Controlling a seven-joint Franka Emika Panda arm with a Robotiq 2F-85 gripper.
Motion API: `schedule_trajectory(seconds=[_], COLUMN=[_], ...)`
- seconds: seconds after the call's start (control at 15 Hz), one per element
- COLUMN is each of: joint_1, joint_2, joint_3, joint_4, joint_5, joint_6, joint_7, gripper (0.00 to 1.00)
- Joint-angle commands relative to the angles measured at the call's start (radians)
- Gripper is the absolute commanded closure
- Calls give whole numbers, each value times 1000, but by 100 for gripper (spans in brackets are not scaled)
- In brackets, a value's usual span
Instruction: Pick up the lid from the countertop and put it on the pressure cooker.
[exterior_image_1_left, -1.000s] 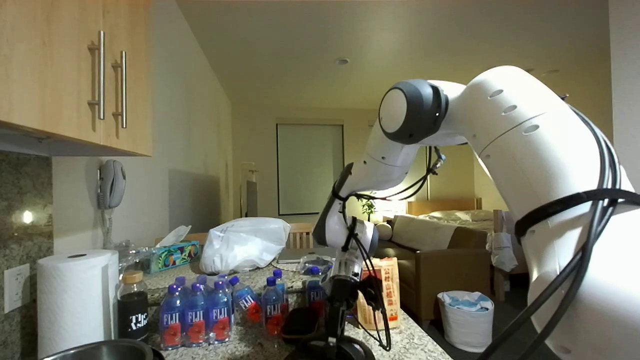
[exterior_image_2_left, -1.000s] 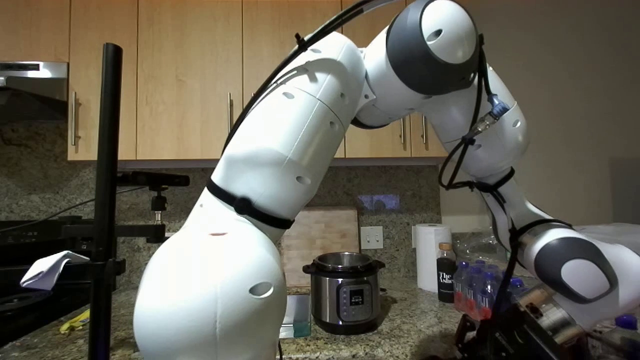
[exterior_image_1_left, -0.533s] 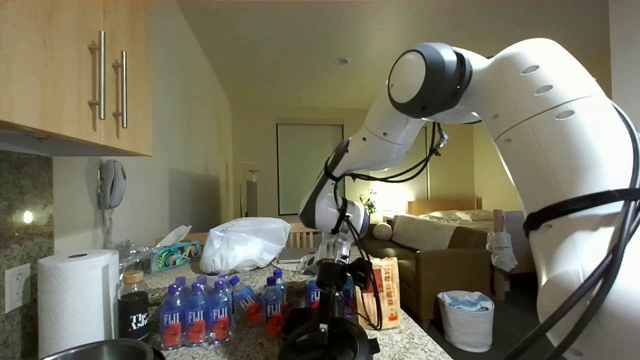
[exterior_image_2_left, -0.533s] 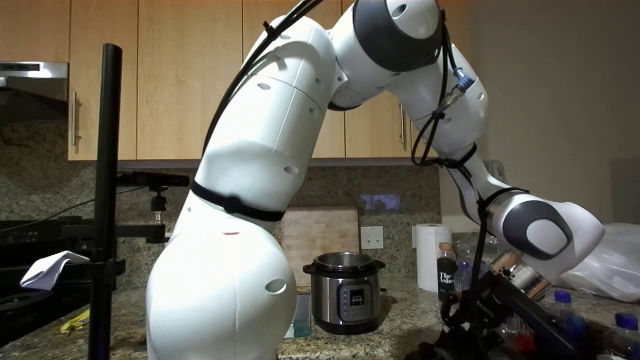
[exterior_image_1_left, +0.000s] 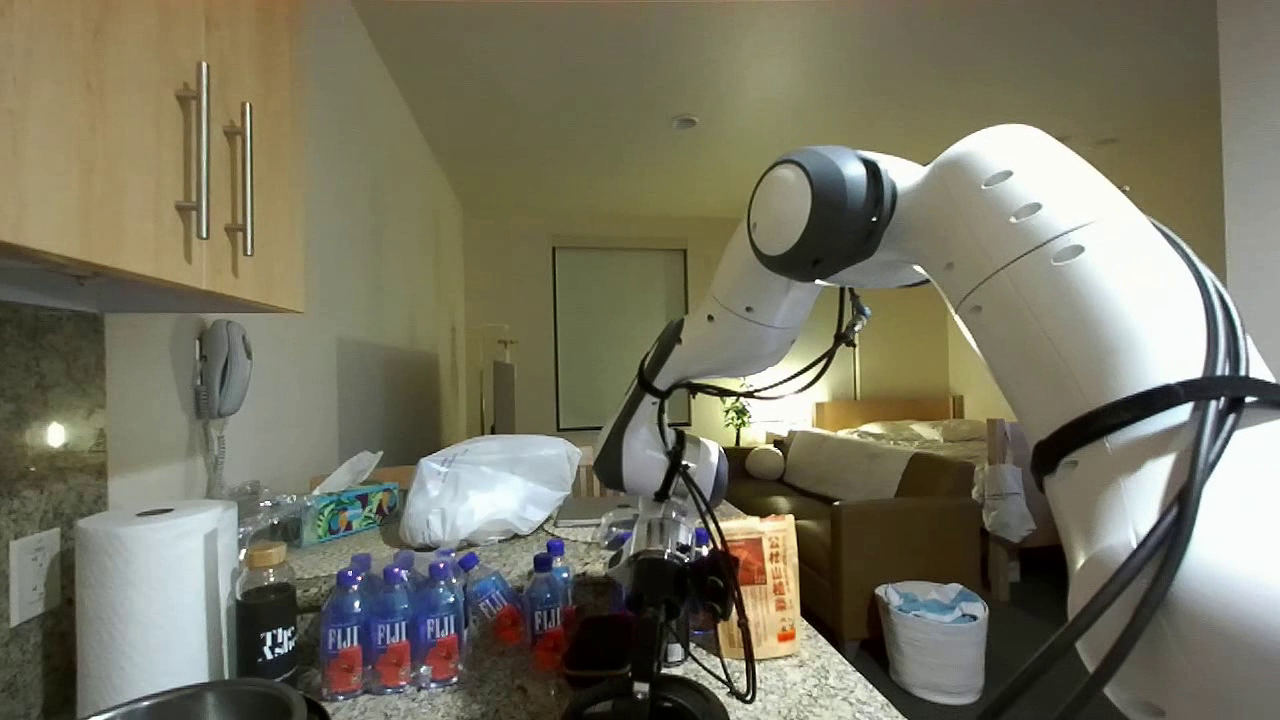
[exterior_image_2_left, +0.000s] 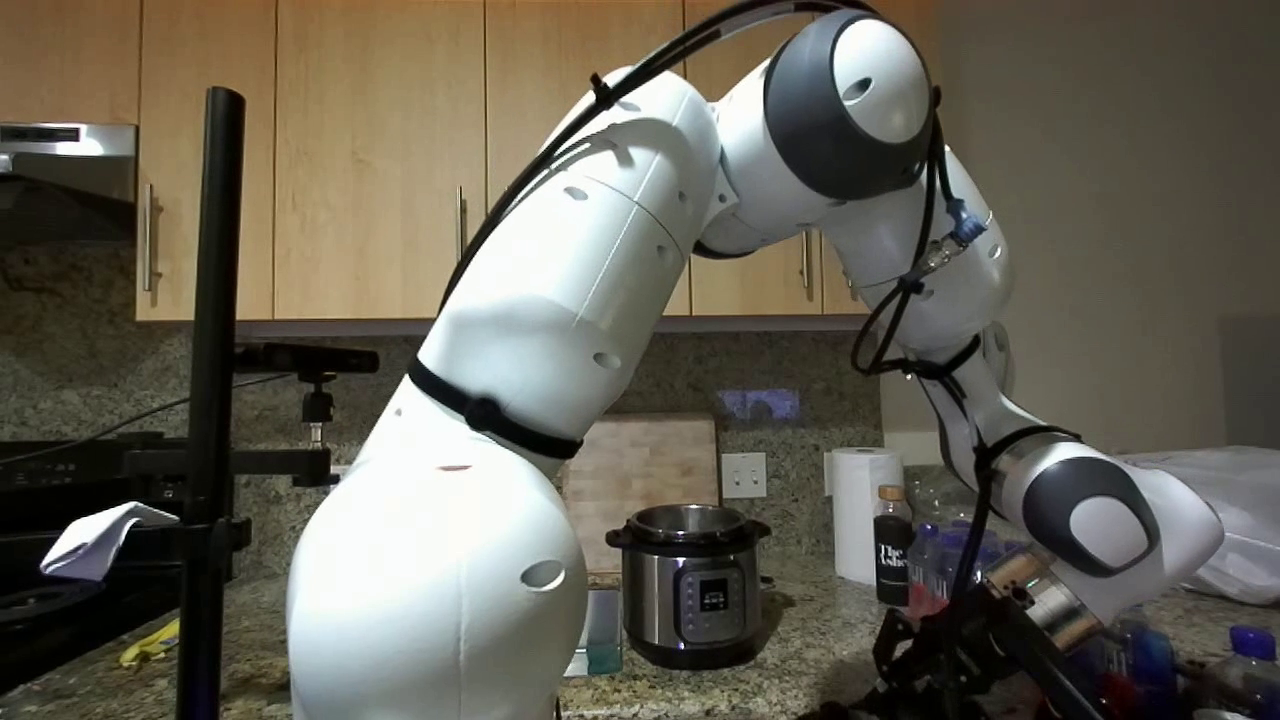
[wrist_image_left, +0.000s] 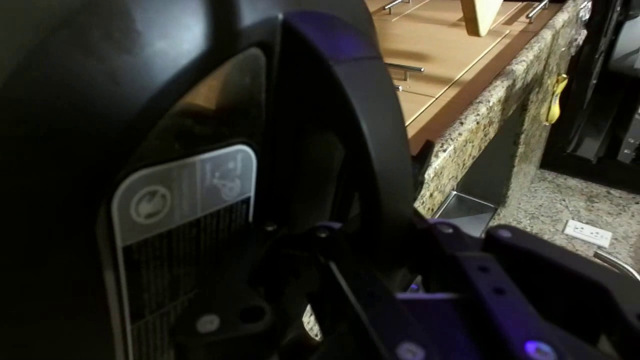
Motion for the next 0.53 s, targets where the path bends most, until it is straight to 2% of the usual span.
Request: schedule_trajectory(seconds=[0.0, 0.47], joint_1=[-37, -28], joint_2=[-14, -58], joint_3=[27, 36], joint_4=[74, 177], joint_5=[26, 33], joint_6=[-112, -234], joint_7=[-49, -69], gripper=[96, 96])
